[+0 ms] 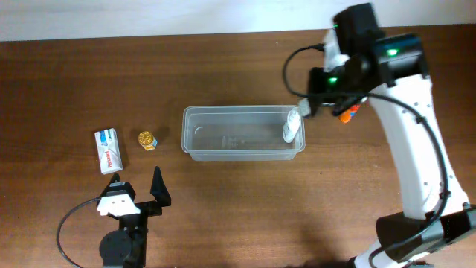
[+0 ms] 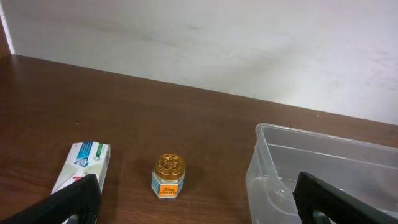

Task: Pack container
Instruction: 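Carry the black bottle into the container beside the spray bottle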

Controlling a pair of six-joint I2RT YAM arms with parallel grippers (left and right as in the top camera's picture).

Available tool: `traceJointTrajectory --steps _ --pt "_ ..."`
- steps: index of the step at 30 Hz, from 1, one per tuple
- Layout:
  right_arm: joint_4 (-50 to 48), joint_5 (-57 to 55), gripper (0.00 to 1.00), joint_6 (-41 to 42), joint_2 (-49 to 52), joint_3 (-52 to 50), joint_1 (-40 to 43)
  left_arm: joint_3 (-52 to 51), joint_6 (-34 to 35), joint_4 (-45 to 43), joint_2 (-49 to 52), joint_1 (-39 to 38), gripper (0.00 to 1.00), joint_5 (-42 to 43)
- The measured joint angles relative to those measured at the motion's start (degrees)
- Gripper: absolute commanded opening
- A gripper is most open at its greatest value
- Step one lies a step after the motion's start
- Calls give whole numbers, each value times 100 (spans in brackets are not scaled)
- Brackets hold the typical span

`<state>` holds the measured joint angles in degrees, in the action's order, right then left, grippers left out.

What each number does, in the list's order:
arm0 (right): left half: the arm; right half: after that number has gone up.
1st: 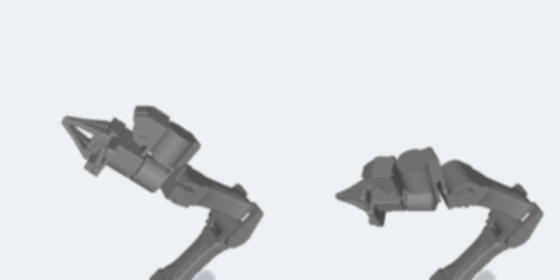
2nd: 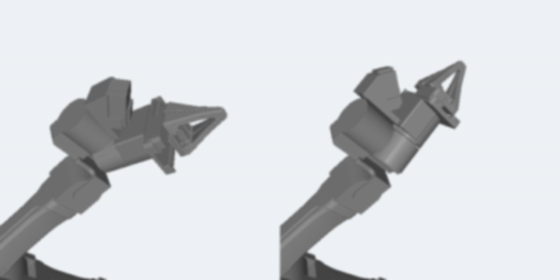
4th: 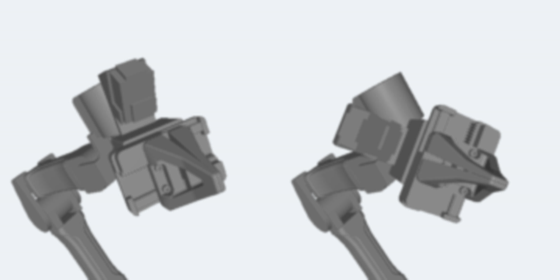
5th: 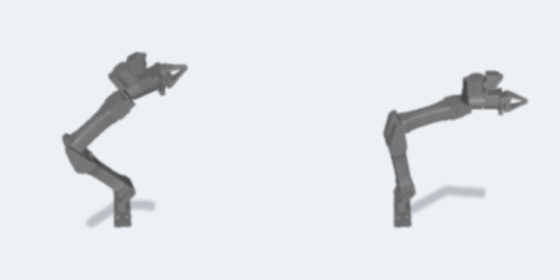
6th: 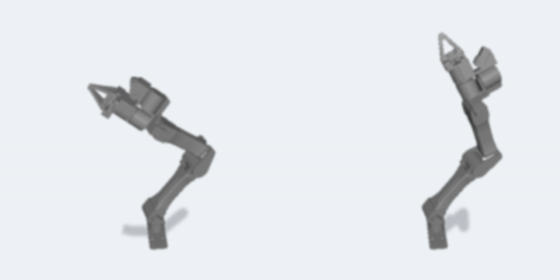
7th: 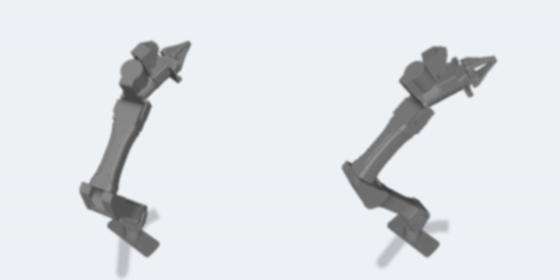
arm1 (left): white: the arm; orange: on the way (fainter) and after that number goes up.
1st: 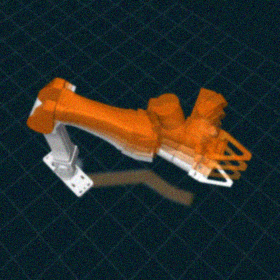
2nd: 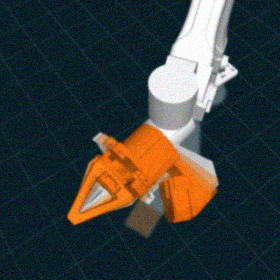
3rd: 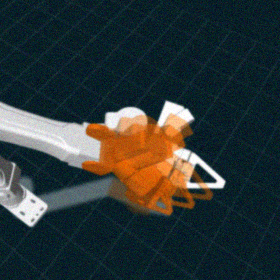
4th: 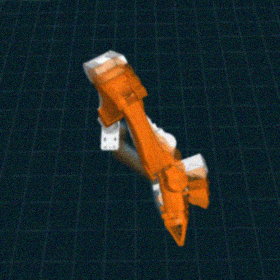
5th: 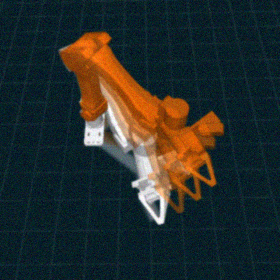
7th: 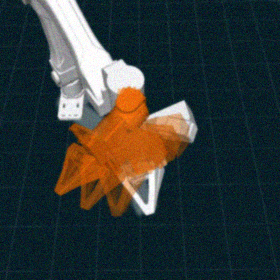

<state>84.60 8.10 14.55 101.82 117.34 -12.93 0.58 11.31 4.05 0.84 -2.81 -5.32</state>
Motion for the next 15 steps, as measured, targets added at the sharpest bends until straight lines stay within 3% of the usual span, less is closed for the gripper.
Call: traceJointTrajectory --steps 6,15 --pt "-229 -199 23 249 0 0 -758 0 -2 0 0 0 99 0" --pt "-234 -1408 23 1123 79 0 -1786 0 0 0 0 0 99 0"
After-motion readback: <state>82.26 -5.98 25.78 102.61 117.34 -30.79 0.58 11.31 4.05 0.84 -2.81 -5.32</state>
